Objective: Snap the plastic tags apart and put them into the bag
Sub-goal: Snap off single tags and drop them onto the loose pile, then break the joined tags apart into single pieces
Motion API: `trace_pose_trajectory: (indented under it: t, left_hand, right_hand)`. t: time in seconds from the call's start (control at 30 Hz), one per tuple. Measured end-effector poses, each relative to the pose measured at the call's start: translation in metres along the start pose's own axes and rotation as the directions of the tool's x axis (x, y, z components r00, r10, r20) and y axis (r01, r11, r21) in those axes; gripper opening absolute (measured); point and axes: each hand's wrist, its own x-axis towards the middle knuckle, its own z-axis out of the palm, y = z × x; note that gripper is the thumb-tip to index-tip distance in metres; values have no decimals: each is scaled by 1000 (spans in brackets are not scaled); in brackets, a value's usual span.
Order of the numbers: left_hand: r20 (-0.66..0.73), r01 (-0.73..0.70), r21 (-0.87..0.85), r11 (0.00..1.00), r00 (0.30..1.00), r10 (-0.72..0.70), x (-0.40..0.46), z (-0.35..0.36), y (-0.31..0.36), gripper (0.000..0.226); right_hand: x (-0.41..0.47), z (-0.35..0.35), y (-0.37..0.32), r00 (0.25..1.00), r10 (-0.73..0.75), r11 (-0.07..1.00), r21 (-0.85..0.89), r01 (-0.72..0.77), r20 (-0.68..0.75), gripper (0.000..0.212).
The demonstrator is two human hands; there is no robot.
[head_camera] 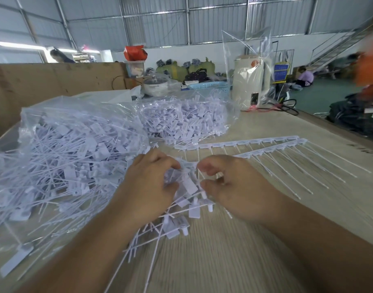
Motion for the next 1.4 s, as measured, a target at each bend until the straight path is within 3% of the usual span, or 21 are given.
trace_pose_trajectory:
  t: [0.1,0.23,0.43,0.57,0.67,0.77,0.83,0.93,1.03,1.1,1.23,1.4]
  left_hand:
    - [5,-35,20,999,999,35,-2,0,3,32]
    - [198,-90,53,994,977,78,-5,4,12,76]
    - [83,-23,189,982,997,7,0,-1,1,59]
    - [66,-13,204,979,998,0,-1,-1,4,49]
    - [0,42,203,978,999,-43,1,-4,6,37]
    - [-40,105,171,980,994,-100,1,-6,7,39]
    - [-56,125,170,978,992,-117,2,-5,8,45]
    - [-72,141,199,970,989,-129,2,-4,8,50]
    - [-47,131,268,954,991,-123,2,2,7,54]
    - [-29,134,306,943,991,-132,3,6,6,61]
    - [63,177,368,913,975,-215,2,14,5,92]
    - [58,205,427,881,966,-253,9,12,5,82]
  right_hand:
    - [-1,4,5,993,-19,977,-209,42,114,25]
    - [-1,8,6,986,-25,966,-250,67,166,9]
    - [-1,8,9,981,-57,974,-205,95,186,5]
    - [-2,7,9,977,-18,978,-200,62,214,22]
    - [-1,4,8,965,90,978,-204,-38,248,46]
    - [0,3,8,946,204,970,-184,-160,253,57]
    - [2,1,9,946,255,965,-117,-235,202,50]
    - [4,-4,6,965,262,964,42,-262,6,25]
    - [5,-9,1,958,200,967,201,-159,-203,17]
    - [4,-10,-3,953,137,976,202,-84,-268,19]
    - [0,-5,-8,990,65,990,132,-48,-125,20]
    - [-6,-2,-11,995,-44,998,44,41,88,19]
